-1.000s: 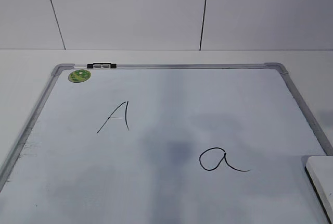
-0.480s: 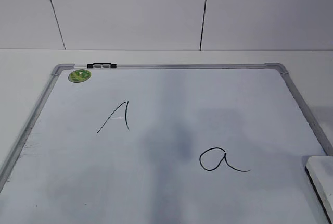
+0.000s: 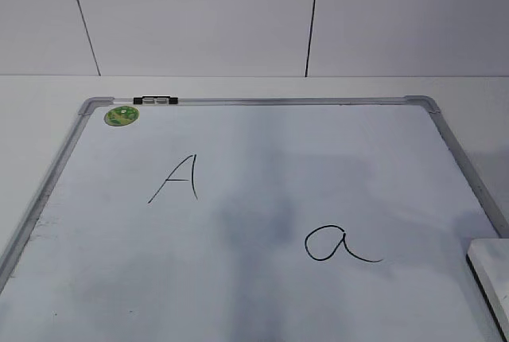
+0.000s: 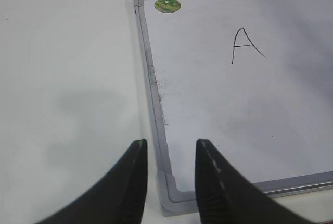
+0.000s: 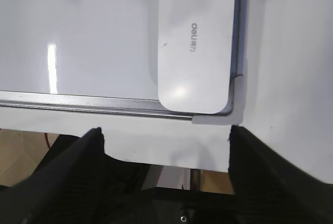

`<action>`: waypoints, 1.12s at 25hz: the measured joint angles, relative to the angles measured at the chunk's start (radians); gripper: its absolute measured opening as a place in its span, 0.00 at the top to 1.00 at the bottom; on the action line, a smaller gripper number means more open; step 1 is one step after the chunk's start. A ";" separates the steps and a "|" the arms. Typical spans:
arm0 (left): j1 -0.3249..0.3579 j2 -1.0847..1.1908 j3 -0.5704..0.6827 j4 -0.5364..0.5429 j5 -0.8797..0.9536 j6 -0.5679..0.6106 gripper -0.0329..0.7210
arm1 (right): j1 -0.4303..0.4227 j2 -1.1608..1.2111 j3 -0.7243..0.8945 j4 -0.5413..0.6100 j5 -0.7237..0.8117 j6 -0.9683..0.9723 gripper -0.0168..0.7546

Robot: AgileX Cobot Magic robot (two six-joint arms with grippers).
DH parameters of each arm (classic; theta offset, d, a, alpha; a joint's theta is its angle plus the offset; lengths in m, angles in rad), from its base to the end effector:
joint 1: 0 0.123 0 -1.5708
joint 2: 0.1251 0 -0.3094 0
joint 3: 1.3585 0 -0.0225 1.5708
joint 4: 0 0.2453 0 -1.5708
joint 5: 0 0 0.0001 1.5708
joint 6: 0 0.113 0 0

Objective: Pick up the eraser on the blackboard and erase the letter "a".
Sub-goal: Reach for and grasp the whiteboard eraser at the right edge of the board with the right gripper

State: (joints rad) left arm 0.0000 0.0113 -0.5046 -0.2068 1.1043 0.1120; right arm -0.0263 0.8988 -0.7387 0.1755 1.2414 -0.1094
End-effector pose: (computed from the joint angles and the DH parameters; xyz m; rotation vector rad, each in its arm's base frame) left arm -0.0171 -0.0207 0.2636 0.1307 2.0773 -0.1813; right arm 0.1145 0.0157 0.2842 -0.0683 2.8654 0.2234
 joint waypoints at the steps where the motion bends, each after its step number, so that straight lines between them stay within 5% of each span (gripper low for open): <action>1: 0.000 0.000 0.000 0.000 0.000 0.000 0.64 | 0.000 0.020 -0.004 0.013 0.000 0.000 0.21; 15: 0.000 0.000 0.000 0.000 0.000 0.000 0.64 | 0.000 0.079 -0.006 0.101 -0.072 -0.038 0.22; 28: 0.000 0.000 0.000 0.000 0.000 0.000 0.64 | 0.000 0.155 -0.006 0.015 -0.048 0.053 0.21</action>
State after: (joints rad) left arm 0.0000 0.0113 -0.5046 -0.2068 1.1043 0.1120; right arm -0.0263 1.0535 -0.7449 0.1906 1.1931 -0.0563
